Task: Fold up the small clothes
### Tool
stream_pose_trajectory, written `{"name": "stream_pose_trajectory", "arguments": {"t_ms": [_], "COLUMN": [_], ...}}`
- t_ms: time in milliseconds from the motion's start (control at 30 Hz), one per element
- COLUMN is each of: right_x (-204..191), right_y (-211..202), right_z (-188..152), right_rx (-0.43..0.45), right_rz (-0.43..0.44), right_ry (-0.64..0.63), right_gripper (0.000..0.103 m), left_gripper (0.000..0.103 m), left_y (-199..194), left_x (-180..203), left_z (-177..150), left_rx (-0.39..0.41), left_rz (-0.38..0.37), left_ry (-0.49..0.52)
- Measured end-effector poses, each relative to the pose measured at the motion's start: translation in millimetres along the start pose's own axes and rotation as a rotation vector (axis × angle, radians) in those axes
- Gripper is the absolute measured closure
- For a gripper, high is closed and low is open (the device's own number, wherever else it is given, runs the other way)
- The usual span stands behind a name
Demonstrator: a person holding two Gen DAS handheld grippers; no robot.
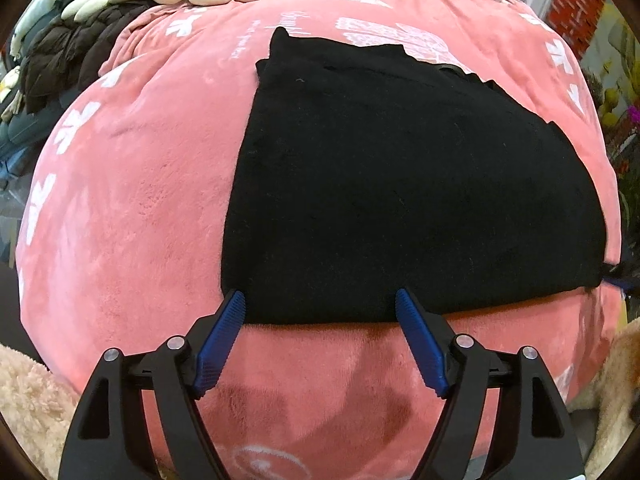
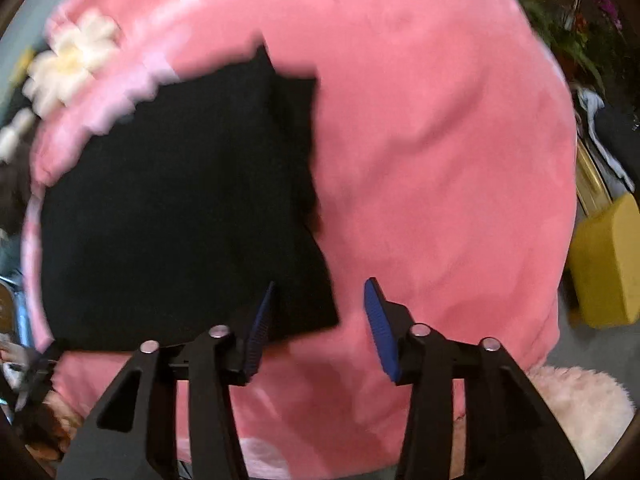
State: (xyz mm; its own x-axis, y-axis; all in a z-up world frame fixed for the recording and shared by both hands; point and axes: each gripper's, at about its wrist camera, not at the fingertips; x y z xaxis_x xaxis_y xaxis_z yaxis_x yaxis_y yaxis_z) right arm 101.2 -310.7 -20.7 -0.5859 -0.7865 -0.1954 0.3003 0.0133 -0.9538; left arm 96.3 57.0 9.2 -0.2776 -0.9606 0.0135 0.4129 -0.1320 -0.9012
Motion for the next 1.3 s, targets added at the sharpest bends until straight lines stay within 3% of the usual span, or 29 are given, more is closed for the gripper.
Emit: {"name": "stream_pose_trajectory", "arguments": {"t_ms": [67, 133, 233, 433, 700, 800, 1033, 1200, 1300], "right_x": [-7.6, -18.3, -27.3, -34.3, -38.7, -38.0, -38.4, -42.0, -42.6], "right_y": [-13.9, -34.3, -49.8, -42.8, -39.2, -40.1, -38.6, -40.6, -39.7], "right_z": [-1.5, -9.2, -24.5, -51.6, -63.6, -63.0, -62.1, -65.9, -66.6], "right_rx": [0.068, 0.15, 0.201, 0.153, 0.181, 0.187, 0.194, 0.206, 0.205], "right_rz": [-0.002, 0.055, 0.122, 0.137, 0.1, 0.1, 0.09, 0.089, 0.086], "right_ry": [-0.024, -0.079, -0.141, -0.162, -0.205, -0.205, -0.205, -0.216, -0.215], "right_gripper": [0.065, 0.065, 0.06, 0.058, 0.051, 0.051, 0.047, 0.045, 0.044], "left_gripper": [0.028, 0.028, 0.028, 0.028, 0.028, 0.028, 0.028, 0.018, 0.018], "left_y": [-0.9, -1.5, -1.0, -0.6, -8.7, -18.7, -1.2, 3.4, 3.3], "left_x": [-1.7, -3.1, -1.6, -0.9, -0.7, -18.6, -70.8, -79.1, -84.0], "left_z": [-0.6, -1.3, -1.6, -1.0, -4.2, -5.8, -21.6, -23.2, -23.7], "left_rx": [0.001, 0.003, 0.001, -0.001, 0.022, 0.056, 0.017, 0.057, 0.094], "left_rz": [-0.004, -0.007, -0.001, 0.0, 0.009, -0.019, -0.184, -0.249, -0.272], "left_ry": [-0.009, -0.019, -0.014, -0.009, -0.027, -0.115, -0.462, -0.567, -0.608]}}
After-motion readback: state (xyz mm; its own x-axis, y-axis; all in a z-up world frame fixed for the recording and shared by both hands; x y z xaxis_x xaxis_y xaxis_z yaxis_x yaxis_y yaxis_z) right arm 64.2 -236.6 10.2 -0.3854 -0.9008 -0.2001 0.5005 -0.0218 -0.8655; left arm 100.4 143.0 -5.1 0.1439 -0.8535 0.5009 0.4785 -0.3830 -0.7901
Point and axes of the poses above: each gripper's, at about its wrist camera, not at the fingertips, and y roughly the way its jaws point, x to its right, z to its top, and after that the axes turned 14 degrees about y, right-handed
